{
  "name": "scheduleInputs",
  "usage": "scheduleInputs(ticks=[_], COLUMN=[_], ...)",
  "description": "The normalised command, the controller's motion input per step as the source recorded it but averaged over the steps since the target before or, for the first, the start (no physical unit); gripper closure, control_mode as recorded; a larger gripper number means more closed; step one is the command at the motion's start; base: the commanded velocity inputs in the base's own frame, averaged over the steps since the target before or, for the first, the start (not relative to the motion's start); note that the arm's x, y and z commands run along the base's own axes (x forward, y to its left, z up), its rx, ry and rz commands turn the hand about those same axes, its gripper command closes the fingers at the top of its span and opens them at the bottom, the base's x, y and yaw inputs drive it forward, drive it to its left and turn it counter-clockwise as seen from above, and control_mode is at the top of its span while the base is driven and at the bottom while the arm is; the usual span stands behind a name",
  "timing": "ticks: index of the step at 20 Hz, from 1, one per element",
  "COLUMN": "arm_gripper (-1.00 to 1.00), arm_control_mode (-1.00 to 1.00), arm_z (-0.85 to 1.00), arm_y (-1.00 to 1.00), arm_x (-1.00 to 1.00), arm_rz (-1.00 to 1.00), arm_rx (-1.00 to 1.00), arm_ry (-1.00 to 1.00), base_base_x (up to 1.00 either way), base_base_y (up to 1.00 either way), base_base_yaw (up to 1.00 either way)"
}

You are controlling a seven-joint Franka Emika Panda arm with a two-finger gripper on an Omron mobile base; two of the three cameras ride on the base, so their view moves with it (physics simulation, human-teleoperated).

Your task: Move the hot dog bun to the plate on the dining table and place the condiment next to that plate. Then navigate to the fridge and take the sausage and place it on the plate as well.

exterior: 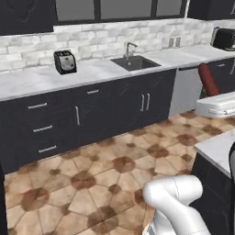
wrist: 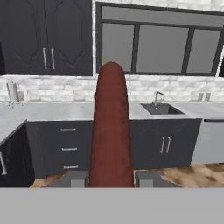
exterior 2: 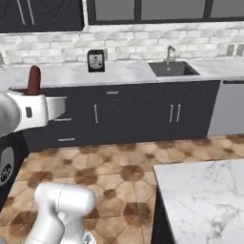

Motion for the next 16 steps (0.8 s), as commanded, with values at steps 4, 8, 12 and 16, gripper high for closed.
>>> scheduleInputs(ticks=[4, 8, 12, 16], arm_gripper=[1.0, 1.0, 1.0, 1.0], arm_control_mode=[1.0, 1.0, 1.0, 1.0], arm_z=[0.0, 0.0, 0.0, 0.0], arm_y=[0.0, 0.0, 0.0, 0.0], arm_x=[0.0, 0.0, 0.0, 0.0], arm_rz=[0.0, 0.0, 0.0, 0.0], arm_rx=[0.0, 0.0, 0.0, 0.0], arm_ry=[0.0, 0.0, 0.0, 0.0], base_base_x=[0.61, 0.46, 0.51, 0.63], base_base_y=[0.31, 0.42, 0.48, 0.56], base_base_yaw=[-0.71, -0.77, -0.75, -0.7])
